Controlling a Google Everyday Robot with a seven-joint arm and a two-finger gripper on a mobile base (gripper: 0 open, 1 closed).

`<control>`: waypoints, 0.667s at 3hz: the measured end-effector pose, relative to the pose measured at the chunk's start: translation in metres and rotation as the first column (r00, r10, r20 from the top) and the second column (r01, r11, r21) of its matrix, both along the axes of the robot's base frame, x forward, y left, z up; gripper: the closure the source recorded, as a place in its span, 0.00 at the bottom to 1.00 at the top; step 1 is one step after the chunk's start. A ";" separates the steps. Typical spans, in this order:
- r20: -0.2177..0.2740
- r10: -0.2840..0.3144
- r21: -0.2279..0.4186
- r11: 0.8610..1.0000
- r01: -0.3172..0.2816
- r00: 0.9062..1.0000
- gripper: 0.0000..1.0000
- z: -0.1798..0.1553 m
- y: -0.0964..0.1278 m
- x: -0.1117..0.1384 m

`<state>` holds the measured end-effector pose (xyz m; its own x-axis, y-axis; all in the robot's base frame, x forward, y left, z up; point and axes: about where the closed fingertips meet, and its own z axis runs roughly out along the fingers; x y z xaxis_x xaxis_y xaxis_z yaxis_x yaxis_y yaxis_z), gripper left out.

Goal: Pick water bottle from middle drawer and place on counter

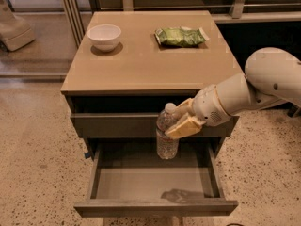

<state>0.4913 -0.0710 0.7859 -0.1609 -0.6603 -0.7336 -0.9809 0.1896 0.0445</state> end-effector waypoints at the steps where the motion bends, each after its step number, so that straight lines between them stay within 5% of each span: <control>1: -0.019 -0.025 0.007 1.000 0.025 1.000 1.00 0.016 -0.003 0.009; 2: -0.068 -0.052 0.015 0.998 0.053 0.996 1.00 0.057 -0.009 0.031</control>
Offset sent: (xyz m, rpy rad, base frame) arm 0.0814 -0.0282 0.1540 0.0495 0.0787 -0.1038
